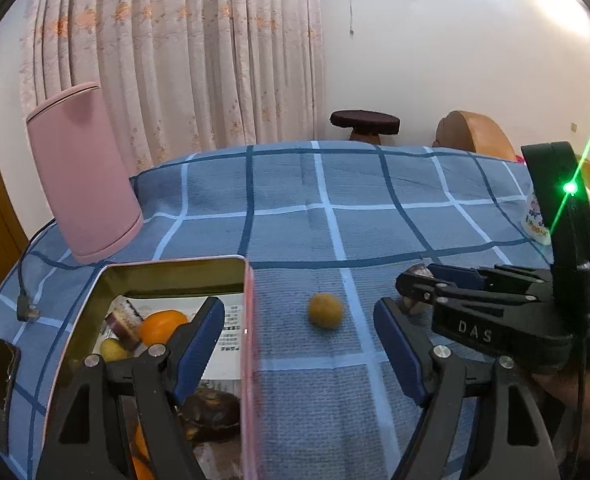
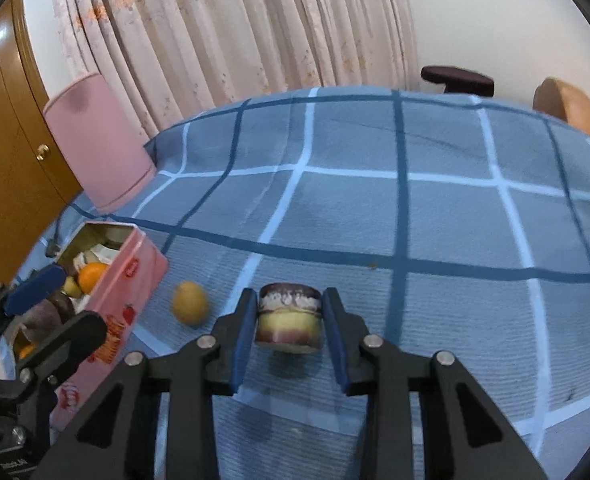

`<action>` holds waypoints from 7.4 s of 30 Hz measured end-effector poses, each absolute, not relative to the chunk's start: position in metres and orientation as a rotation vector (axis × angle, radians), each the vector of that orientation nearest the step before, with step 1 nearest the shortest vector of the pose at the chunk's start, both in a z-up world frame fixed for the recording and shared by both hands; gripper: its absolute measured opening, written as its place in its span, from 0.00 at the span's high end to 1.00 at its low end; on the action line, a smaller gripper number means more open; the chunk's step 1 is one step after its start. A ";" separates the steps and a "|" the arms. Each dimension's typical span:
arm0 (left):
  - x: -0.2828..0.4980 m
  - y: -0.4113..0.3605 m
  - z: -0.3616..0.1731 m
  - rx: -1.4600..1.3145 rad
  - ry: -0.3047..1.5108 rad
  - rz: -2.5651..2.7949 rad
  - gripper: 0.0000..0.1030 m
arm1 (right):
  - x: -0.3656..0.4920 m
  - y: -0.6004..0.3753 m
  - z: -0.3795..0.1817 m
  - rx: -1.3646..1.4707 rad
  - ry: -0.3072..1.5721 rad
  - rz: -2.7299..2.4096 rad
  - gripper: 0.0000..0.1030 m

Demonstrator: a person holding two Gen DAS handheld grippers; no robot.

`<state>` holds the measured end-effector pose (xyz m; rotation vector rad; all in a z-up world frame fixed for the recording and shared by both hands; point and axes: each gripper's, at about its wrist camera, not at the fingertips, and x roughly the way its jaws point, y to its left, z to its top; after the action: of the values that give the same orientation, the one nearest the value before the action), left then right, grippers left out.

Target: Organize fruits

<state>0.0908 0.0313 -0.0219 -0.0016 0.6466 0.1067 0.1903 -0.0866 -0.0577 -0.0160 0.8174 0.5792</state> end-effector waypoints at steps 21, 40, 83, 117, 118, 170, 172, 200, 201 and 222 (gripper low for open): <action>0.146 0.010 -0.050 0.008 0.790 0.133 0.27 | 0.193 -0.128 -0.055 0.006 0.786 0.548 0.64; 0.177 0.006 -0.060 0.060 0.817 0.173 0.80 | 0.191 -0.128 -0.054 0.005 0.770 0.561 0.64; 0.177 0.026 -0.067 0.042 0.871 0.042 0.91 | 0.184 -0.126 -0.051 -0.030 0.734 0.568 0.64; 0.132 0.046 -0.017 -0.065 0.724 0.024 0.70 | 0.166 -0.120 -0.037 0.003 0.672 0.620 0.64; 0.124 0.049 -0.013 -0.064 0.708 0.029 0.70 | 0.164 -0.116 -0.036 -0.001 0.668 0.628 0.64; -0.002 0.152 0.015 -0.090 0.545 0.258 0.29 | 0.086 0.005 0.001 -0.131 0.595 0.815 0.11; -0.003 0.148 0.017 -0.086 0.543 0.250 0.29 | 0.084 -0.003 0.005 -0.130 0.589 0.790 0.07; -0.006 0.119 0.023 -0.061 0.541 0.210 0.28 | 0.065 -0.049 0.024 -0.114 0.536 0.706 0.03; -0.006 0.119 0.023 -0.061 0.542 0.210 0.28 | 0.064 -0.048 0.023 -0.116 0.539 0.707 0.03; -0.001 0.111 0.020 -0.045 0.573 0.211 0.28 | 0.067 -0.062 0.019 -0.085 0.539 0.688 0.03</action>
<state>-0.0011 0.1111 0.0195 -0.0448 0.5729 0.2107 0.0673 -0.0615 0.0186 -0.0850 0.5390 0.6885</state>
